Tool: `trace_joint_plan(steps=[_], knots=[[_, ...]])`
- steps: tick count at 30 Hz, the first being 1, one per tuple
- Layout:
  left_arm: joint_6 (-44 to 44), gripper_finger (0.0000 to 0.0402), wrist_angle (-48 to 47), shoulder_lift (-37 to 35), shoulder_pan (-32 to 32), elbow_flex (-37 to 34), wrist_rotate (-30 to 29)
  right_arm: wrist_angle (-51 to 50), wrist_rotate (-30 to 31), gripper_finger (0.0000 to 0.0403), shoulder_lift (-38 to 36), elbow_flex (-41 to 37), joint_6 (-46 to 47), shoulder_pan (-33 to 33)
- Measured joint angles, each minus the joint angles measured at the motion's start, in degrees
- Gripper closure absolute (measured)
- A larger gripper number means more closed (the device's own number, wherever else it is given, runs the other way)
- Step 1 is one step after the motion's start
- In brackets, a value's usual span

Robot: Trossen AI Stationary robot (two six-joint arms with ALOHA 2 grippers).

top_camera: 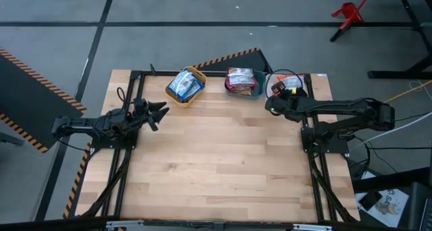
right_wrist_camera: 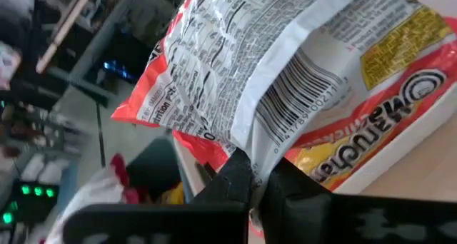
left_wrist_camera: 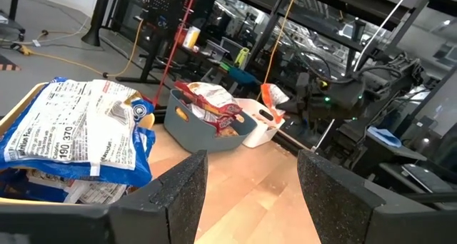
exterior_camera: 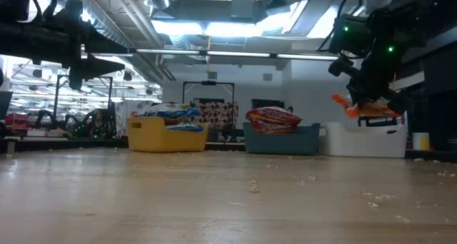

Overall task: Sort Maruchan noodles
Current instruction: Put the orange noodle pack into the white bin

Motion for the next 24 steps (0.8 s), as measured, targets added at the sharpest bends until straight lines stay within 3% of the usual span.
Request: trace_joint_plan(steps=[6,11,19,24], knots=[[-0.07,0.0189,-0.01,-0.01,0.00,-0.01,0.01,0.42,0.74,0.0403,0.75,-1.17,6.83,-0.81],[-1.14,0.0189,0.00,-0.01,0.01,0.00,-0.13,0.29,-1.64,0.0403,3.20,-1.16,6.84,-2.46],[-1.07,0.0189,0.00,-0.02,0.01,0.00,-0.17,0.59,-4.75,0.0402,6.92,-1.12,0.23,-3.43],[-1.04,0.0189,0.00,-0.02,0.02,-0.01,-0.30,2.12,-4.78,0.0379,7.02,-1.12,-7.52,-3.43]])
